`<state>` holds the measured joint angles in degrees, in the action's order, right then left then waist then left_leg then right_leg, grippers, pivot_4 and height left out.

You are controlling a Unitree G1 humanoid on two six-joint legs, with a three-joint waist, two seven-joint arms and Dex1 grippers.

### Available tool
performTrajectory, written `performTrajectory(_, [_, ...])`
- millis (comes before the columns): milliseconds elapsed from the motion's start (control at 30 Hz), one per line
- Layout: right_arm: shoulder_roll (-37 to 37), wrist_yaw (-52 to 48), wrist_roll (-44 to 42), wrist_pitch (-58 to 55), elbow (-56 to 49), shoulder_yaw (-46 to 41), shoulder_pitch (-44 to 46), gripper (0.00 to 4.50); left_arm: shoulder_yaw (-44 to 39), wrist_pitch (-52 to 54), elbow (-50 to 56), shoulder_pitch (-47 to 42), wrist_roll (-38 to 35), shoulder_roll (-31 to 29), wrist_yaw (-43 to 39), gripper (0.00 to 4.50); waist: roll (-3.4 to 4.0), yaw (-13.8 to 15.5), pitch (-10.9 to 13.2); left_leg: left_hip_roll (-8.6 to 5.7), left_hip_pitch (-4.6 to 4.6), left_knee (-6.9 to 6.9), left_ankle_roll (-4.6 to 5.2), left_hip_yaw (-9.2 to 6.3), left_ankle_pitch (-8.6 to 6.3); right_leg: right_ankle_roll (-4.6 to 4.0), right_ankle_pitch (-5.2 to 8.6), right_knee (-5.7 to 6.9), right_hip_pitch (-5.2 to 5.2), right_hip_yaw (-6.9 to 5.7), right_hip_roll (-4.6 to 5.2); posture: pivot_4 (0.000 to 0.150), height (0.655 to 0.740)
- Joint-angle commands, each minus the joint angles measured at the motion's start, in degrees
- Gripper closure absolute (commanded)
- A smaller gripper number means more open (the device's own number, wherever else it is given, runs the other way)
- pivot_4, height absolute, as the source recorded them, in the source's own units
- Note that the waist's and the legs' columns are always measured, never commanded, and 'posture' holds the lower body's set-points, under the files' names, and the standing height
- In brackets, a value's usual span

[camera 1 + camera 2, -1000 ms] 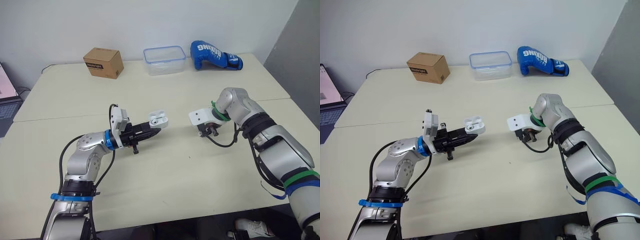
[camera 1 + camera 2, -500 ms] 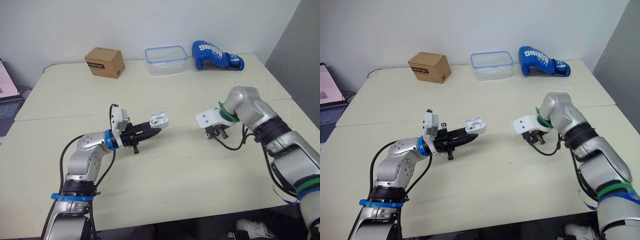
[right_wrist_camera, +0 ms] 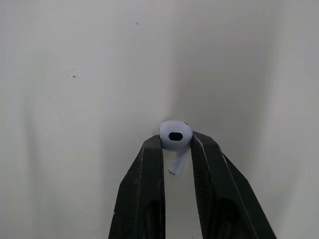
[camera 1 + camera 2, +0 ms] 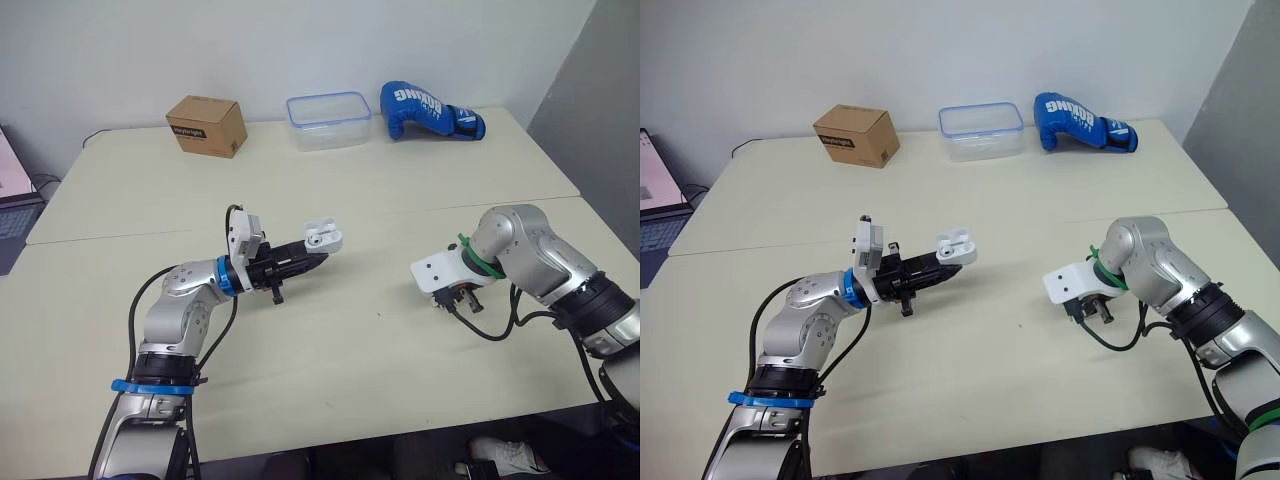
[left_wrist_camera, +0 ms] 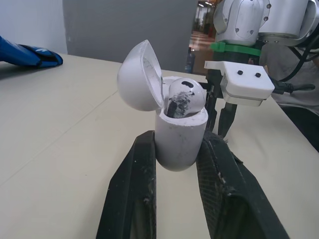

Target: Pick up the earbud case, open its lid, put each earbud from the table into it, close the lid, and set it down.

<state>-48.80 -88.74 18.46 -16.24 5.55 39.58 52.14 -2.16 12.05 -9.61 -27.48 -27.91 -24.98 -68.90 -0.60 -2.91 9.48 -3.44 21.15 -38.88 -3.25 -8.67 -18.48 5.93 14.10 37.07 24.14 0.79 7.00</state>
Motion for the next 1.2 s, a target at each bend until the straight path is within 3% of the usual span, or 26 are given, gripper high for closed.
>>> performTrajectory(33, [-1.35,-3.76,-0.6,-0.28,-1.77,0.1,-0.07,4.11,-0.22,-1.13,0.73,-1.1,-0.52,0.06,-0.46,3.75,0.0,0.03,0.0,0.0,0.0,0.0,0.0,0.01,0.0,0.0,0.0,0.0,0.0,0.0,0.0,0.15,0.7307])
performTrajectory(467, [-2.25,-3.76,-0.34,2.03,-1.32,0.92,-1.55,4.11,-0.26,-1.08,0.95,-0.82,-0.47,-0.04,-0.53,3.75,-0.01,0.18,0.0,0.0,-0.01,0.0,0.0,-0.01,0.0,0.0,0.0,-0.01,-0.04,-0.02,0.0,0.15,0.7307])
performTrajectory(667, [-2.7,-3.75,0.42,0.3,-2.87,1.08,-0.79,2.19,-0.19,-1.1,0.91,-0.86,-0.4,0.0,-0.5,3.75,-0.01,0.28,-0.01,0.01,-0.02,-0.02,0.0,0.0,0.0,0.0,0.0,0.0,-0.04,-0.01,0.0,0.15,0.7307])
performTrajectory(1200, [-2.97,-2.28,5.24,-6.75,-11.71,0.85,-3.17,2.19,0.21,-1.93,-0.23,-1.5,-0.05,1.36,-0.6,3.75,-0.01,0.41,-0.01,0.01,-0.01,-0.02,0.0,-0.01,0.0,0.0,0.0,0.0,-0.03,-0.02,0.0,0.15,0.7307])
